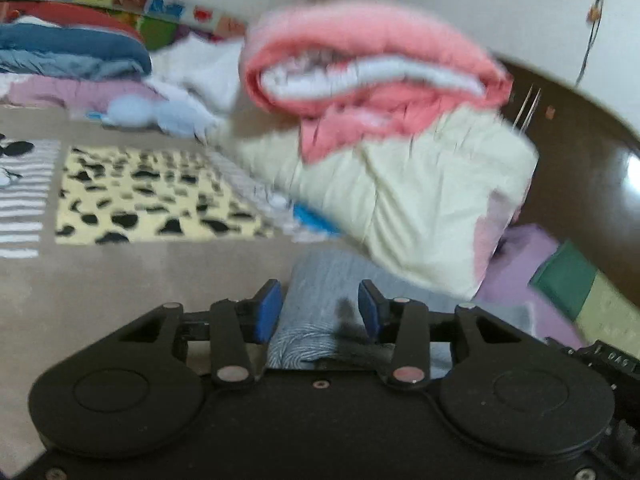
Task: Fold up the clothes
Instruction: 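Carry the folded sweatpants with both grippers onto the white towel stack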
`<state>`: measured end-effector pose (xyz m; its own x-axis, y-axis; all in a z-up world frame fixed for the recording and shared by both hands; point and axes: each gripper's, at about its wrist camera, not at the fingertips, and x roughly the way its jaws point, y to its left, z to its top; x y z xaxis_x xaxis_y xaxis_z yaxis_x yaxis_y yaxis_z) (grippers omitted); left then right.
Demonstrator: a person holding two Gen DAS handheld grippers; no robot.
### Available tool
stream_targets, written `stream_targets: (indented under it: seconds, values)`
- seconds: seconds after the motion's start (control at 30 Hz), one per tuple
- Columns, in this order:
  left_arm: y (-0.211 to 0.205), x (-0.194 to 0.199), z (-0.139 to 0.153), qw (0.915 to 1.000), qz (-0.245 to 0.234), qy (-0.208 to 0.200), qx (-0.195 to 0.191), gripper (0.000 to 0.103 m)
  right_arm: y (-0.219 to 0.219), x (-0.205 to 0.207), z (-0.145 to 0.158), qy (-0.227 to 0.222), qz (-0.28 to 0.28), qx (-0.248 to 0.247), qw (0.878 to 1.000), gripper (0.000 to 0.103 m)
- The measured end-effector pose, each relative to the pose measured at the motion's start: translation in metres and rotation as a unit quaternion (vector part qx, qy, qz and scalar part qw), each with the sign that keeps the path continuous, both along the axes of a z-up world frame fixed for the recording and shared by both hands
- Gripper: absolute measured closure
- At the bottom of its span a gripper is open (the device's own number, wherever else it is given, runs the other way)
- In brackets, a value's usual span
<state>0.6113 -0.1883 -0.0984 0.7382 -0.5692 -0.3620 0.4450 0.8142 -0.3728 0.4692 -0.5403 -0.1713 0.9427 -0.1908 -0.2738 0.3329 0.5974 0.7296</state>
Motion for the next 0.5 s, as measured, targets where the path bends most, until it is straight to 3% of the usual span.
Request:
stream_targets:
  seconds: [0.2,0.33,0.37,0.5]
  values:
    - [0.013,-0.030,0.014,0.9999,-0.006,-0.007,-0.006,0.062,0.030,-0.007,0.029,-0.018,0.009,-0.082,0.996,0.063]
    - [0.017,-0.057,0.021,0.9999,-0.010,0.011,-0.002,0.039,0.050,-0.023,0.048,-0.018,0.029,-0.099,0.994,0.059]
    - [0.016,-0.063,0.023,0.9998,-0.010,0.017,0.002,0.037,0.055,-0.027,0.051,-0.018,0.035,-0.100,0.994,0.053]
    - [0.015,-0.091,0.030,0.9987,-0.002,0.033,0.039,0.029,0.080,-0.045,0.056,-0.001,0.083,-0.086,0.993,0.050]
